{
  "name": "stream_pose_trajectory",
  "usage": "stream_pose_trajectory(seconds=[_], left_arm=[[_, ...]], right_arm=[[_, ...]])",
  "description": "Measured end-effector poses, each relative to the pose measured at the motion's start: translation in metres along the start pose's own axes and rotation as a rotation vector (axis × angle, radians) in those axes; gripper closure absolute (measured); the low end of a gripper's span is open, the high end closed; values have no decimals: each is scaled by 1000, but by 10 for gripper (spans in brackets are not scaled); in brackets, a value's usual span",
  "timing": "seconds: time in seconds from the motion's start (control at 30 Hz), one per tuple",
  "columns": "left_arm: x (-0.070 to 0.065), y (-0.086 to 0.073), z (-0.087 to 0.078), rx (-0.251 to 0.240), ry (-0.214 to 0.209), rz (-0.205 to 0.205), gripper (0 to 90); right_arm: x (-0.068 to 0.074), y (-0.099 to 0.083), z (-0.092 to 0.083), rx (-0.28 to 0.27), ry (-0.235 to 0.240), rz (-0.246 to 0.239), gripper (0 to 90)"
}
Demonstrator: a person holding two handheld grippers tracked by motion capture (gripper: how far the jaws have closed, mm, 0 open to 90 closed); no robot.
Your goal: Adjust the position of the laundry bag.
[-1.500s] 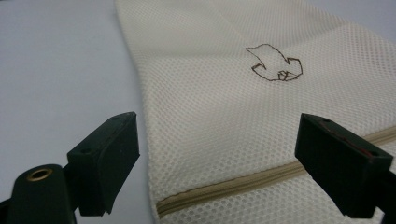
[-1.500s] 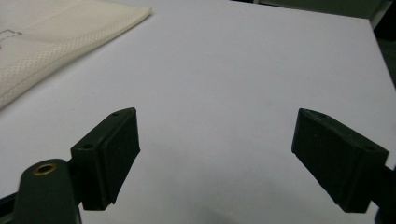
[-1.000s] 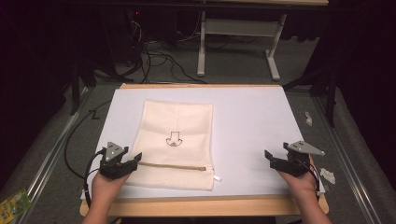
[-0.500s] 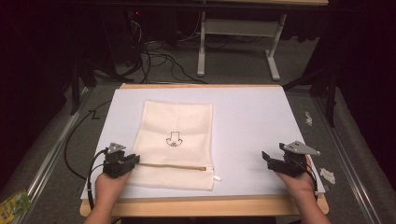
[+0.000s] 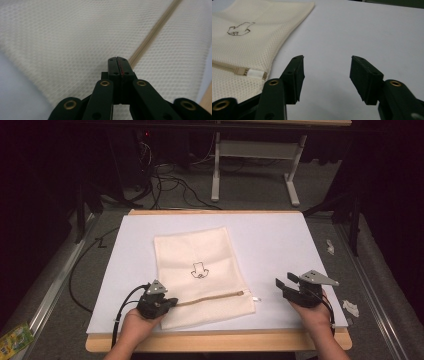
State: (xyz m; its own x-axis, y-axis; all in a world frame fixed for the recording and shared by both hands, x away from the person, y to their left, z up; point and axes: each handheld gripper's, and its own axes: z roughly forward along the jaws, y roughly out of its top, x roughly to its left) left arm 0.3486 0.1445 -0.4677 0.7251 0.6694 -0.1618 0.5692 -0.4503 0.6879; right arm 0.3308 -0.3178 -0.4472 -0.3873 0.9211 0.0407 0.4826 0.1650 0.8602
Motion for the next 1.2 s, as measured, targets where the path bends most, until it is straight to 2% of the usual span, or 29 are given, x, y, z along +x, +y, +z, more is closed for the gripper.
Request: stream_pose_trajectory(seconds=[0.07,0.1,0.13,0.17,0.2,0.23,0.27,0.3,0.33,0.37,0.4,0.43,0.53,0.57,0.63,0.67,0.7,0.73,0.77,0.8,0.83,0.87,0.9,1.0,1.03,1.07,1.13,1.17,1.2], left_arm=[[-2,2,0,-21,12,-4,897],[-2,2,0,-21,12,-4,861],[-1,2,-1,-33,30,-14,861],[2,1,-2,-43,53,-25,813],[7,-1,-6,-66,110,-46,729],[11,-2,-8,-79,147,-66,684],[11,-2,-8,-79,147,-66,646],[20,-4,-11,-80,240,-135,601],[20,-4,-11,-80,240,-135,565],[36,-10,-13,-103,246,-284,515],[36,-10,-13,-103,246,-284,490],[43,-13,-11,-97,250,-338,455],[43,-14,-11,-97,261,-323,488],[42,-14,-11,-96,260,-317,528],[43,-14,-10,-100,234,-313,586],[43,-14,-10,-100,234,-313,609],[43,-14,-9,-101,210,-312,609],[43,-14,-9,-97,204,-304,677],[43,-14,-9,-99,209,-299,695],[42,-14,-8,-95,216,-290,802],[43,-14,-7,-91,211,-290,802],[43,-13,-6,-88,183,-305,873],[42,-11,-5,-82,191,-287,880],[39,-6,-2,-88,202,-262,885],[37,-3,0,-87,199,-242,885],[34,1,3,-86,189,-222,885],[22,10,15,-83,151,-184,885],[22,10,15,-83,151,-184,885],[18,12,17,-80,143,-167,885]], right_arm=[[5,3,8,8,25,8,507],[10,7,15,14,45,-1,520],[10,7,15,14,45,-1,520],[16,10,22,29,65,-3,521],[29,14,32,51,106,-17,522],[35,17,36,55,114,-38,520],[43,20,42,65,118,-70,514],[50,22,47,74,122,-102,500],[50,22,47,74,122,-102,500],[62,28,62,100,146,-109,489],[62,28,62,100,146,-109,489],[67,35,79,121,153,-105,481],[69,41,101,152,162,-71,460],[69,43,112,176,163,-59,454],[70,45,124,203,149,-63,464],[70,45,124,203,149,-63,464],[71,45,129,222,141,-72,480],[72,46,133,240,149,-76,595],[73,45,133,246,160,-81,646],[75,45,134,249,163,-95,683],[78,44,134,255,160,-122,744],[82,42,131,257,152,-163,833],[83,42,130,254,150,-164,849],[81,40,121,254,140,-183,857],[81,40,121,254,140,-183,857],[74,36,110,246,124,-175,857],[66,32,102,243,114,-169,856],[66,32,102,243,114,-169,856],[58,26,92,243,104,-165,855]])
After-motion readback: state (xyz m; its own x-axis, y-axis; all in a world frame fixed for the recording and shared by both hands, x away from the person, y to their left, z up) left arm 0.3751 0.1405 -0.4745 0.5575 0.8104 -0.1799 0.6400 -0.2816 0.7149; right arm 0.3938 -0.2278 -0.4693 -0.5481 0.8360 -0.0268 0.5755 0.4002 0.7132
